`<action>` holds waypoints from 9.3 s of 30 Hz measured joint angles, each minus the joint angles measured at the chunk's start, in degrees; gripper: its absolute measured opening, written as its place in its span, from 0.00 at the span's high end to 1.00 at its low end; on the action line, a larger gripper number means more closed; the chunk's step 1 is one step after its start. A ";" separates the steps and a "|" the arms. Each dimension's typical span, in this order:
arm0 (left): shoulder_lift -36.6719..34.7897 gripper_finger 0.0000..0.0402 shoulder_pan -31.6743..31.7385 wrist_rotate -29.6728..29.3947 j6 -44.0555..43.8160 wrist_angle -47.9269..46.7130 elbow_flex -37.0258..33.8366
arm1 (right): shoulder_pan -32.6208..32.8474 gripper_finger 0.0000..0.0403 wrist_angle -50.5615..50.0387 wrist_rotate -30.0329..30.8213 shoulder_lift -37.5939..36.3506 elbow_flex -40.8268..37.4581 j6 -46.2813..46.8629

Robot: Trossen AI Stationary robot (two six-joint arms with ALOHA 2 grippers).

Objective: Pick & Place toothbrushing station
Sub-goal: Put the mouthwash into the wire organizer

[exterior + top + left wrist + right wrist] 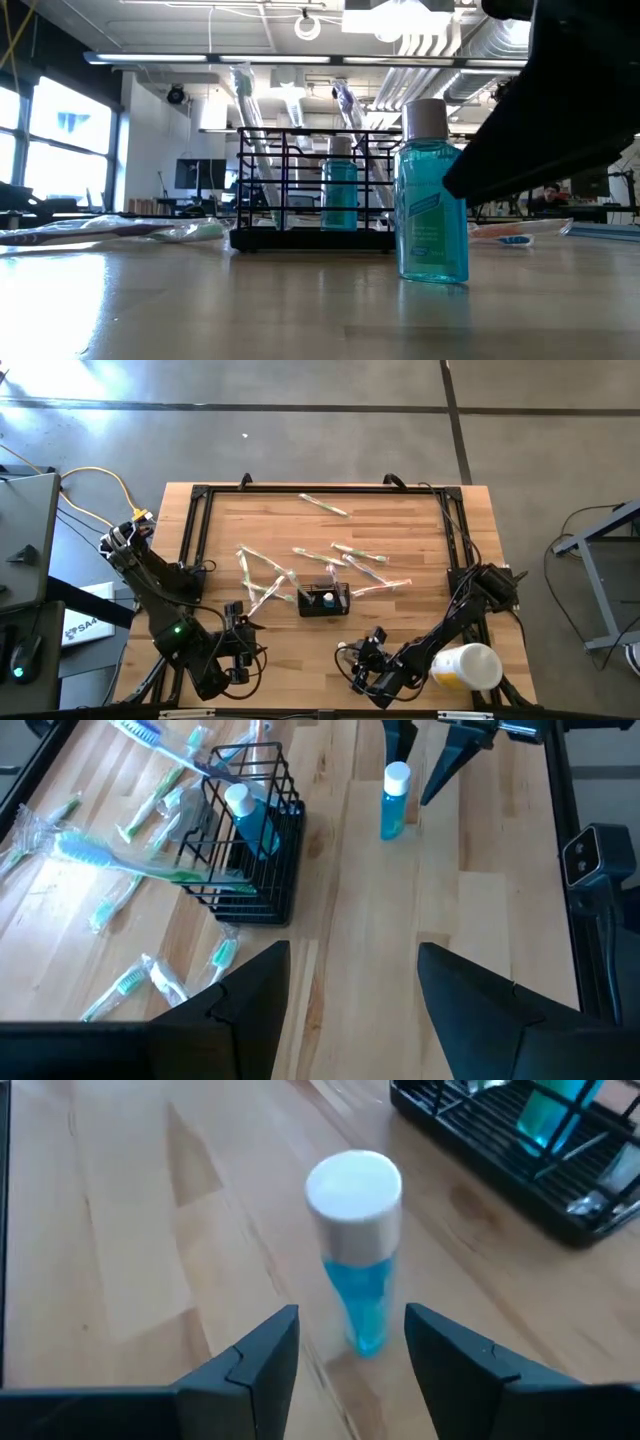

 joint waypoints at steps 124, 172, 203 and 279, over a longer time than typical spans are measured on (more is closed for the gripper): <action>9.26 0.47 0.69 -9.22 25.92 47.94 -10.40 | -2.40 0.85 13.51 -14.28 -13.12 0.09 -29.96; 16.45 0.22 21.56 16.36 41.80 99.96 -23.11 | -6.88 0.85 6.95 -8.81 -11.17 0.09 -33.35; 21.46 0.62 21.84 18.31 50.40 99.25 -17.66 | -7.01 0.85 6.27 -10.06 -11.26 0.02 -34.33; 21.49 0.81 22.29 20.91 56.24 99.60 -16.50 | -6.68 0.75 3.71 -11.93 -11.21 0.22 -34.68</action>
